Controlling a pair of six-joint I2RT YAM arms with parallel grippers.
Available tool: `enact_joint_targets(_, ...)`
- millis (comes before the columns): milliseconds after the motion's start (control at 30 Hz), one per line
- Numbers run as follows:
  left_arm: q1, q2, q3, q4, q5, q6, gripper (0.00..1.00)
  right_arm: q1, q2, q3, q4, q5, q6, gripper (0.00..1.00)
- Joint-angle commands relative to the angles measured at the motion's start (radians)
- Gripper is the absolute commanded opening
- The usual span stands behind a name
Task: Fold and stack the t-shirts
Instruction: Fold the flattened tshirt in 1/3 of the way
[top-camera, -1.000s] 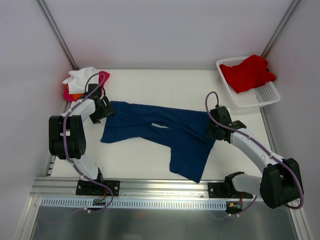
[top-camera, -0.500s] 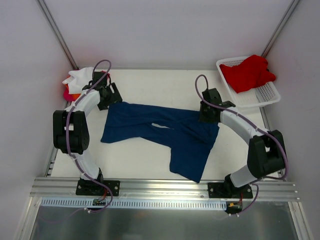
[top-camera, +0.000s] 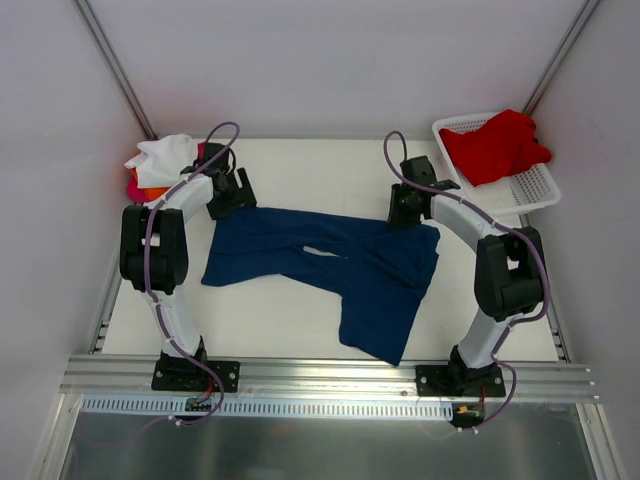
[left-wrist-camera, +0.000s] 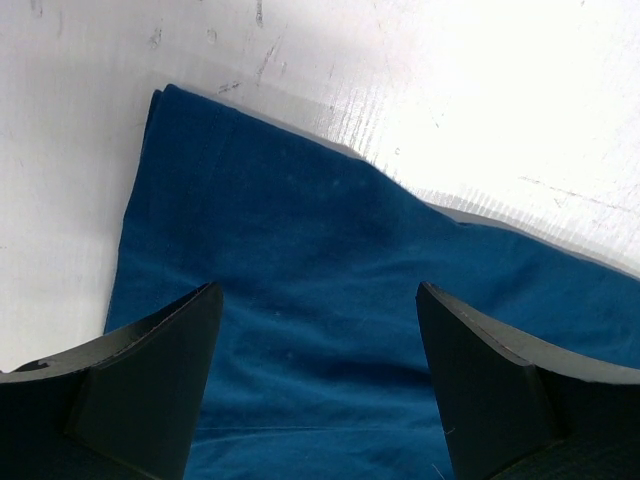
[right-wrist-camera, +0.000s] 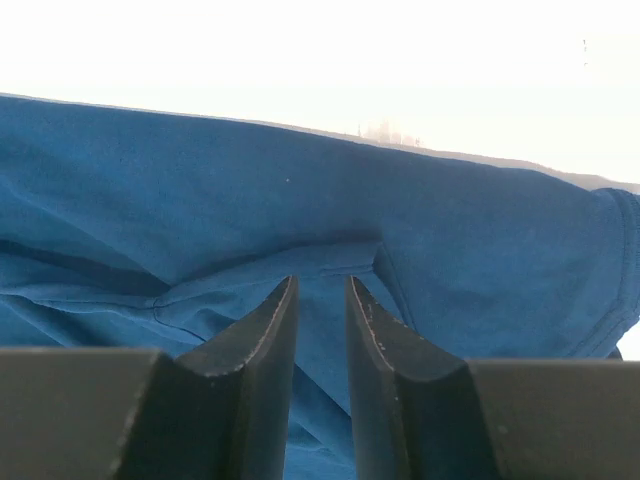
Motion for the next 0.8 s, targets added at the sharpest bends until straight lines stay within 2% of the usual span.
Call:
enact_joint_targets(0, -0.007, -0.005, -0.002, -0.01, 0.01, 0.015, 0.79, -0.005, 0.008, 0.035, 0.0, -0.017, -0.025, 0.28)
enact_joint_targets(267, -0.011, 0.018, -0.019, -0.01, 0.021, 0.017, 0.79, -0.031, 0.028, -0.002, 0.037, -0.097, 0.0, 0.27)
enact_joint_targets(767, -0.014, 0.001, -0.034, -0.01, 0.018, 0.026, 0.79, -0.062, 0.008, -0.091, 0.084, -0.12, -0.011, 0.28)
